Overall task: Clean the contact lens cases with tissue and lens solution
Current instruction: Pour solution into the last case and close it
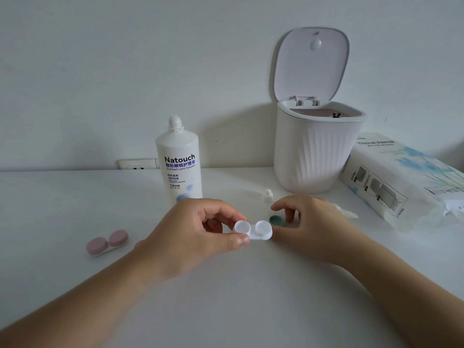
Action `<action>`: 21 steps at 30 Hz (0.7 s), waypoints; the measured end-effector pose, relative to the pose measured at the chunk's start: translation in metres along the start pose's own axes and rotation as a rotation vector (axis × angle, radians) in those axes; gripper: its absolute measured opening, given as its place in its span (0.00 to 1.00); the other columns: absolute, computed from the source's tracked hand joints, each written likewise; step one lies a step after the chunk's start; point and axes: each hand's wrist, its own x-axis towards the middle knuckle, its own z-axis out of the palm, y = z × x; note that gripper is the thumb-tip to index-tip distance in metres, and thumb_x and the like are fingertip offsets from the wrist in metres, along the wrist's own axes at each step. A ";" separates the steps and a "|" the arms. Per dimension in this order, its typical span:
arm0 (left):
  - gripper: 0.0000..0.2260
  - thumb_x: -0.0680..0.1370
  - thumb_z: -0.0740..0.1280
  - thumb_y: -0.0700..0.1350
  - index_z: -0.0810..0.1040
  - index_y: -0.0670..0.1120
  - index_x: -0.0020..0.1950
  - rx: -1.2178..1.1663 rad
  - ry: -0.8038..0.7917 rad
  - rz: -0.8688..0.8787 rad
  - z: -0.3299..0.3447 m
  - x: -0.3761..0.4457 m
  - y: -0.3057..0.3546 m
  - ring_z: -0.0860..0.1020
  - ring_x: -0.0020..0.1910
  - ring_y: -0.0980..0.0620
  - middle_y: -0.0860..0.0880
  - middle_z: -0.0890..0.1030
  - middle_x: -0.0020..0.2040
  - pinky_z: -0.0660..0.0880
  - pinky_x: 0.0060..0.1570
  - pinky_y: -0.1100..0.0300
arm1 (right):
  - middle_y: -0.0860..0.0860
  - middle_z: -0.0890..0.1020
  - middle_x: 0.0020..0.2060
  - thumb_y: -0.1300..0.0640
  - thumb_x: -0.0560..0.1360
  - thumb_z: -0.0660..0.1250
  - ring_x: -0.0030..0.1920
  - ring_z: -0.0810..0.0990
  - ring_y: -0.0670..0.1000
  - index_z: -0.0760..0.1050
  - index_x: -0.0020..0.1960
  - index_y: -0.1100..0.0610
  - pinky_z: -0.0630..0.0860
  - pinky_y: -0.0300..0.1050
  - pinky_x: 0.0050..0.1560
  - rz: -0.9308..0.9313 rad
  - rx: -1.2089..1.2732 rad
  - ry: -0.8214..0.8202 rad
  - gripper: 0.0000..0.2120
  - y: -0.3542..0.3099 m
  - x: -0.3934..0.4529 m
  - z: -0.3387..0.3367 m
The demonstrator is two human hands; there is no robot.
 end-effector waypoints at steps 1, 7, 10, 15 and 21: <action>0.09 0.66 0.77 0.53 0.86 0.60 0.45 0.000 -0.003 -0.004 0.000 0.000 0.000 0.71 0.33 0.58 0.61 0.79 0.33 0.68 0.33 0.68 | 0.40 0.77 0.40 0.27 0.61 0.65 0.40 0.75 0.37 0.77 0.54 0.38 0.65 0.35 0.36 0.000 0.001 0.002 0.26 -0.001 0.001 0.000; 0.11 0.65 0.78 0.57 0.86 0.59 0.47 0.016 -0.013 -0.015 0.000 0.000 -0.002 0.70 0.33 0.56 0.57 0.77 0.32 0.68 0.34 0.64 | 0.41 0.78 0.38 0.27 0.60 0.63 0.38 0.75 0.38 0.79 0.48 0.39 0.65 0.34 0.36 -0.008 0.021 0.017 0.23 -0.006 0.001 0.002; 0.12 0.66 0.77 0.57 0.86 0.59 0.48 0.008 -0.012 -0.022 -0.002 0.001 -0.001 0.71 0.34 0.53 0.50 0.83 0.39 0.69 0.36 0.59 | 0.41 0.78 0.38 0.37 0.68 0.70 0.38 0.75 0.39 0.81 0.47 0.42 0.65 0.35 0.36 -0.005 -0.006 0.016 0.13 -0.005 0.002 0.001; 0.10 0.66 0.77 0.55 0.86 0.60 0.46 -0.005 -0.004 -0.012 -0.003 0.001 0.001 0.71 0.34 0.55 0.48 0.85 0.42 0.70 0.36 0.60 | 0.35 0.79 0.38 0.40 0.69 0.73 0.36 0.75 0.38 0.80 0.41 0.40 0.69 0.37 0.34 -0.013 0.094 0.044 0.06 -0.005 0.000 0.000; 0.10 0.66 0.77 0.54 0.86 0.58 0.47 0.000 0.004 -0.009 -0.003 0.001 -0.001 0.72 0.34 0.55 0.58 0.81 0.35 0.70 0.35 0.63 | 0.45 0.81 0.34 0.50 0.73 0.72 0.31 0.74 0.43 0.84 0.47 0.43 0.72 0.32 0.34 -0.026 0.605 0.094 0.04 -0.008 -0.001 -0.007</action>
